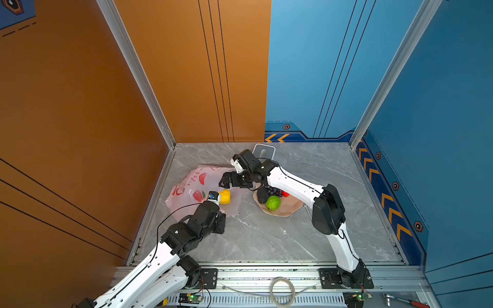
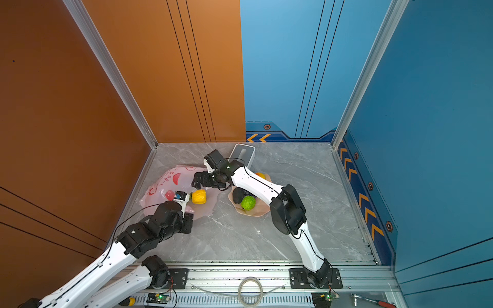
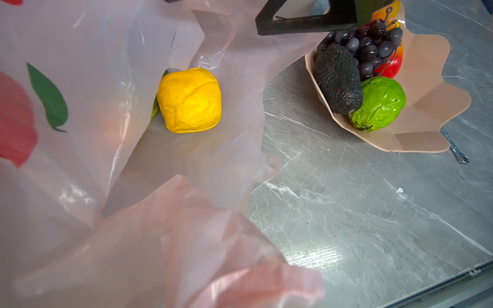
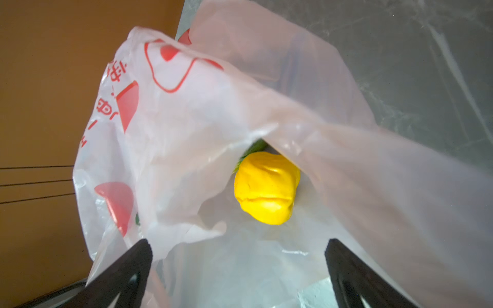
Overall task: Place the fruits into the plastic bag
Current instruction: Place the fruit in the plastic bag.
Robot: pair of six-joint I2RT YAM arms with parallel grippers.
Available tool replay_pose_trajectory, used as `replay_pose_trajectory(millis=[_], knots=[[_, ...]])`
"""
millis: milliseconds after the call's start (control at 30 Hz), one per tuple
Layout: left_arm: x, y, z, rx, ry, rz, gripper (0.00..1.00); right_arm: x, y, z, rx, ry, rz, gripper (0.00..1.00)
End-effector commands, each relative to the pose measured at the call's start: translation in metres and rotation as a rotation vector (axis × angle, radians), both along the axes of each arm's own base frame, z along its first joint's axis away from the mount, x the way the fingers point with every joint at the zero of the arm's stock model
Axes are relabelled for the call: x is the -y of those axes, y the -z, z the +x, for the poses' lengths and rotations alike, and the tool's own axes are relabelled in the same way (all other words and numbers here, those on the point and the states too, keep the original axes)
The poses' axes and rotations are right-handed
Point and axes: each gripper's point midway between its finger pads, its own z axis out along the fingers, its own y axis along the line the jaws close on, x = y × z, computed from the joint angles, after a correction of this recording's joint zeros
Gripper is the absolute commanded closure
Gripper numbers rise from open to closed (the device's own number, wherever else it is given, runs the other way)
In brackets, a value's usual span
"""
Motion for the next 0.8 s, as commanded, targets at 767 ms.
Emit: replay_pose_trajectory(millis=[767], knots=[[0.0, -0.014, 0.003, 0.025, -0.011, -0.032, 1.0, 0.256, -0.042, -0.073, 0.139, 0.363, -0.251, 0.0]])
